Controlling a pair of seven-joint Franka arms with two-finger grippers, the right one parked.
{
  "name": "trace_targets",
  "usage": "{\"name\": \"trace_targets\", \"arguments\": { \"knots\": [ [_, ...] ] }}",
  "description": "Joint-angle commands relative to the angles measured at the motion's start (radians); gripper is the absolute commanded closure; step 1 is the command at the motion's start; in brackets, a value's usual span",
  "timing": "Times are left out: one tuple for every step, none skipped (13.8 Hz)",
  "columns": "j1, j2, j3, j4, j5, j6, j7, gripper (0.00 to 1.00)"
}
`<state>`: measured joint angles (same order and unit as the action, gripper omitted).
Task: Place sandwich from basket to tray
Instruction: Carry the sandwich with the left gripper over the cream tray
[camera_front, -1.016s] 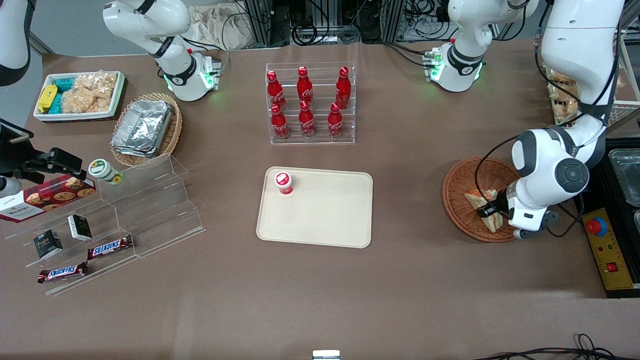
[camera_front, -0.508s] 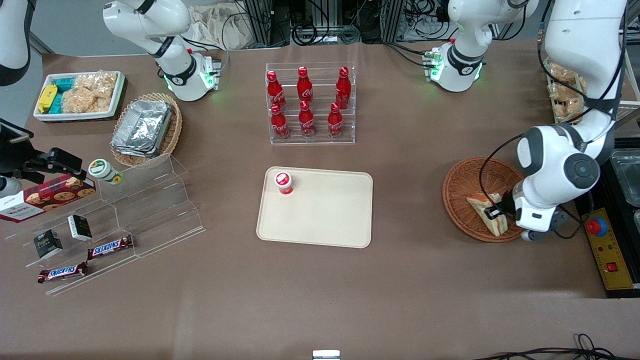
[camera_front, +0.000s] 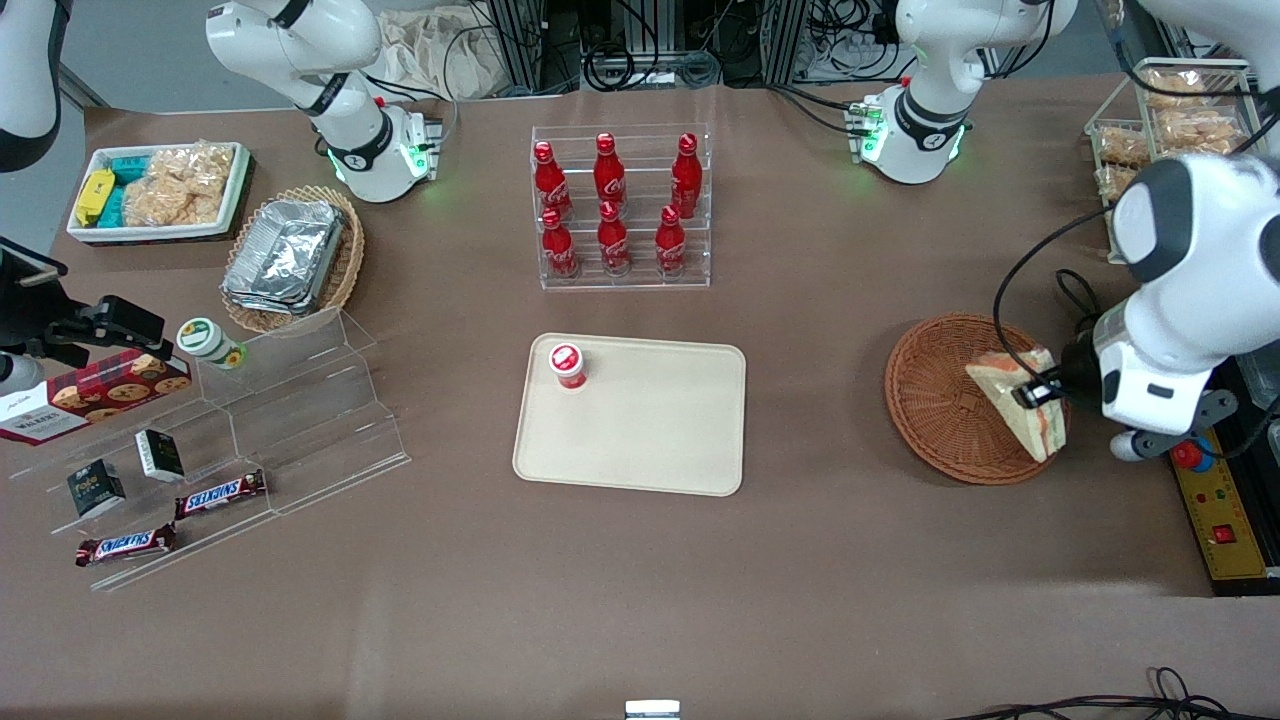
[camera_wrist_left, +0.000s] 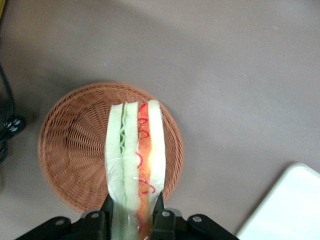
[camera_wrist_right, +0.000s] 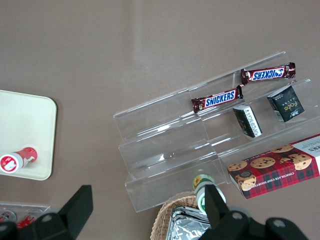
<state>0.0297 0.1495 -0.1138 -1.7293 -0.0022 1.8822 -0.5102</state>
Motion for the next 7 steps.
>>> {"name": "trace_targets", "arguments": {
  "knots": [
    [-0.002,-0.008,-0.055,0.159,0.010,-0.180,-0.011,0.67],
    [-0.002,-0.010,-0.078,0.215,0.011,-0.236,-0.016,0.66],
    [-0.002,-0.016,-0.104,0.261,0.014,-0.271,-0.031,0.66],
    [-0.002,-0.021,-0.136,0.295,0.025,-0.299,-0.068,0.66],
    [-0.002,-0.021,-0.174,0.321,0.042,-0.322,-0.098,0.66],
    [-0.002,-0.021,-0.214,0.348,0.059,-0.342,-0.128,0.66],
    [-0.002,-0.019,-0.257,0.370,0.067,-0.357,-0.166,0.66]
  ]
}}
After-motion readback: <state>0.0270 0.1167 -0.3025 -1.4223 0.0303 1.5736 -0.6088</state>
